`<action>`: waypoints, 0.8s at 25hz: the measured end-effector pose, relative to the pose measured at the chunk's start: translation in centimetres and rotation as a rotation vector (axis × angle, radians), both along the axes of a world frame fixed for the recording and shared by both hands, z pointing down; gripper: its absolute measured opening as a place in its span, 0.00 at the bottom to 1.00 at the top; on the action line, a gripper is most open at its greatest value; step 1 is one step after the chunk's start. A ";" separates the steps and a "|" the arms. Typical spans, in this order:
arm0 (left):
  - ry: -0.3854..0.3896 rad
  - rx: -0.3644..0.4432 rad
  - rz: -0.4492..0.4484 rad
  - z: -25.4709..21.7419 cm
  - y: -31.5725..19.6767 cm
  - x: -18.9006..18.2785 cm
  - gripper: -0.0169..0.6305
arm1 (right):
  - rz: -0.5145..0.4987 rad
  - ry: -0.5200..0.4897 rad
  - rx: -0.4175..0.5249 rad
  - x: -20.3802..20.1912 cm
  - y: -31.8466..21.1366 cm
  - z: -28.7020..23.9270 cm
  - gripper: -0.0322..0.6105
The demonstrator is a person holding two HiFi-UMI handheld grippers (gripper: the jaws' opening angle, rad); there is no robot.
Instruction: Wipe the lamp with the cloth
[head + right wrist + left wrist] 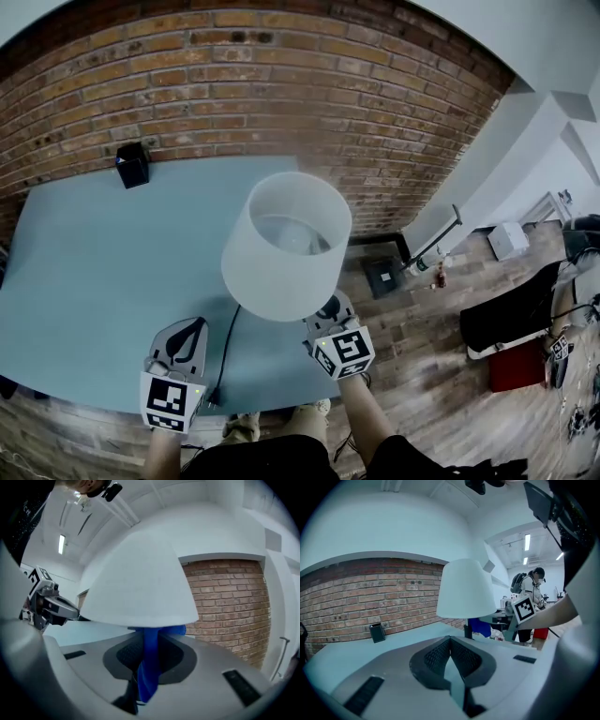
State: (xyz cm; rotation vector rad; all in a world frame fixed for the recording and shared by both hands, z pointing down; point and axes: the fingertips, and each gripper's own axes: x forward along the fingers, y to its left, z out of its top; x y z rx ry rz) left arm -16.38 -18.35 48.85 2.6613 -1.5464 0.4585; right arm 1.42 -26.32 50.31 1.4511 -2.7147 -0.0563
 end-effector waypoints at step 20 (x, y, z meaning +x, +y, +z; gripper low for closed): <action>-0.005 0.006 -0.007 0.2 -0.4 1.3 0.04 | -0.086 0.214 -0.373 3.8 0.5 9.3 0.15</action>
